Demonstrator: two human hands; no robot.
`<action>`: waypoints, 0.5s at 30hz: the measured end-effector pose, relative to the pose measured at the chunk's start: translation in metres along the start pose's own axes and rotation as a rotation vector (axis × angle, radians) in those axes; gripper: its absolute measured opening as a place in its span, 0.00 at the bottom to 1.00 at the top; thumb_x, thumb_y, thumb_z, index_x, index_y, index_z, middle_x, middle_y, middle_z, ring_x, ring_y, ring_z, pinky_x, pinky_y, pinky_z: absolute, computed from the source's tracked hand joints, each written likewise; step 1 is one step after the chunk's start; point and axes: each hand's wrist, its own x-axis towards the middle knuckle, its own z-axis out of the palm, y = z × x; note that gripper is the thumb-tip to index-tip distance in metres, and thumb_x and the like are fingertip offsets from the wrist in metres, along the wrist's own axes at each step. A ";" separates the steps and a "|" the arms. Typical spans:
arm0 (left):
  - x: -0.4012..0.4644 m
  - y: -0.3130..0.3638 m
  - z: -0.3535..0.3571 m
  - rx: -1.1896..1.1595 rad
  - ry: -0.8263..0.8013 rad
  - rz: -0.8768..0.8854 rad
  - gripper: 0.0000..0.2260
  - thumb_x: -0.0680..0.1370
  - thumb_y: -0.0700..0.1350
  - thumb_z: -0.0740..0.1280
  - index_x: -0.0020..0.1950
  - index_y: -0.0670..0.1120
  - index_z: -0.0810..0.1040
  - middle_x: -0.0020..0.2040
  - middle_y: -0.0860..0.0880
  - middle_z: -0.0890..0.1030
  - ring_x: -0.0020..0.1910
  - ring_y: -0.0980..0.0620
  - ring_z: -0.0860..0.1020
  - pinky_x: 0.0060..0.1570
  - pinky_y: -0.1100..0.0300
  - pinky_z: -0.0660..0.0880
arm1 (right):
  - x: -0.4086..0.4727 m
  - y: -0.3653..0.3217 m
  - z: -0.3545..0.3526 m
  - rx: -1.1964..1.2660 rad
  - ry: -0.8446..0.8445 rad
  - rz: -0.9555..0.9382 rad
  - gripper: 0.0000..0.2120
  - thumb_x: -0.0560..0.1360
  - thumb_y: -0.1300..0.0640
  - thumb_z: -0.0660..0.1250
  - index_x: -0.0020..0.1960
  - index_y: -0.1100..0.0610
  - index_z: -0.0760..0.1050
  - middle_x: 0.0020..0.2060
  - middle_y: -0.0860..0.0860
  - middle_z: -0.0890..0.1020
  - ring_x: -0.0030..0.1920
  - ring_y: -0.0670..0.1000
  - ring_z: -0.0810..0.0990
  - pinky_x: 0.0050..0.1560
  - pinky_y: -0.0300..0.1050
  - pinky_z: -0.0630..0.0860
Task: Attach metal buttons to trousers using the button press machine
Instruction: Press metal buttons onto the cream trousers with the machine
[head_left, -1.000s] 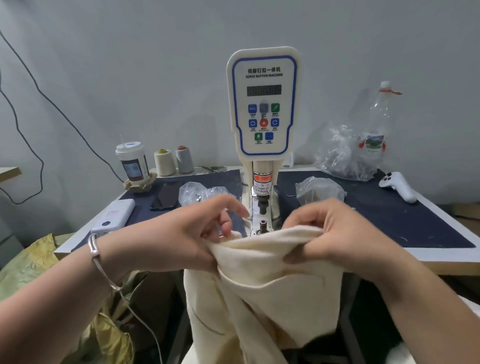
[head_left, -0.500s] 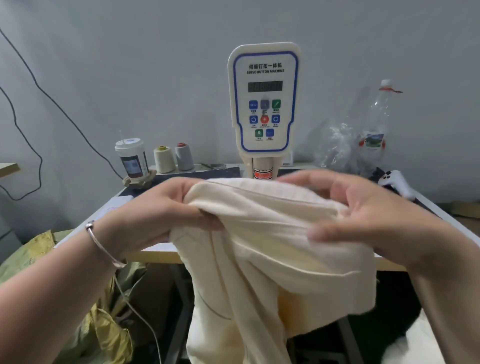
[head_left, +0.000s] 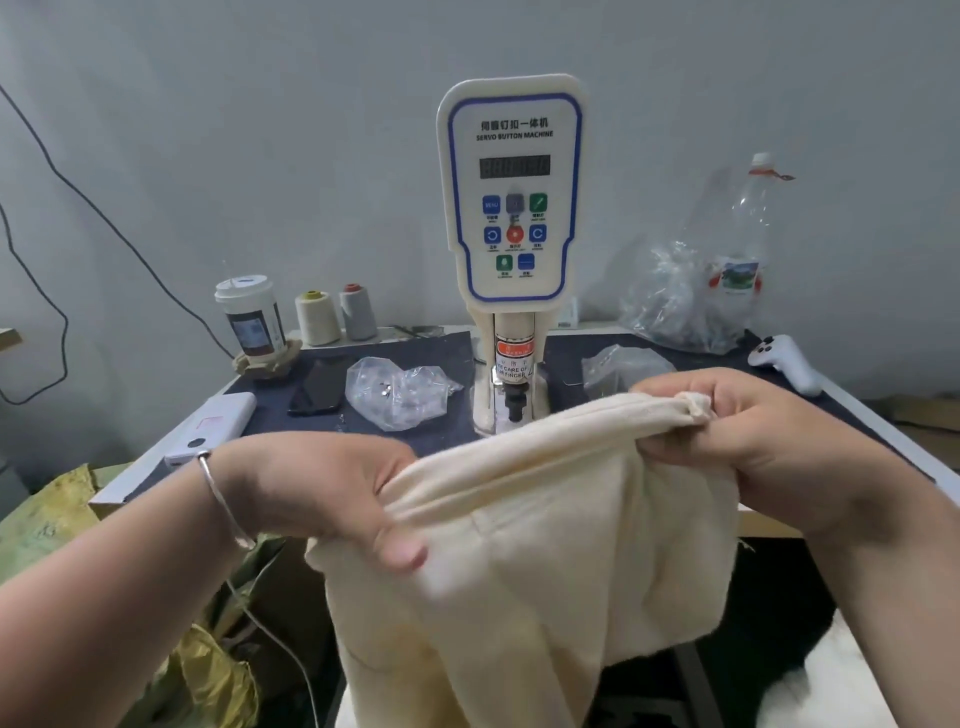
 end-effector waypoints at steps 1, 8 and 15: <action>0.002 -0.003 -0.001 0.020 -0.064 0.011 0.35 0.64 0.57 0.81 0.55 0.30 0.79 0.51 0.37 0.83 0.48 0.44 0.81 0.50 0.53 0.80 | 0.001 0.002 -0.002 0.051 -0.004 0.010 0.13 0.70 0.60 0.70 0.51 0.66 0.79 0.43 0.59 0.80 0.43 0.53 0.79 0.41 0.40 0.76; 0.027 -0.048 0.005 -0.521 0.058 0.258 0.25 0.73 0.41 0.75 0.67 0.36 0.74 0.58 0.38 0.81 0.54 0.44 0.82 0.53 0.52 0.80 | 0.012 0.034 -0.013 0.323 0.205 0.264 0.16 0.64 0.66 0.70 0.51 0.66 0.82 0.50 0.65 0.83 0.46 0.59 0.85 0.41 0.47 0.82; 0.073 -0.073 0.012 -0.686 0.592 -0.126 0.14 0.76 0.44 0.71 0.59 0.40 0.83 0.58 0.37 0.82 0.58 0.37 0.80 0.63 0.41 0.72 | 0.038 0.092 -0.015 0.445 0.369 0.667 0.17 0.65 0.69 0.68 0.53 0.70 0.80 0.46 0.64 0.83 0.42 0.59 0.84 0.47 0.55 0.81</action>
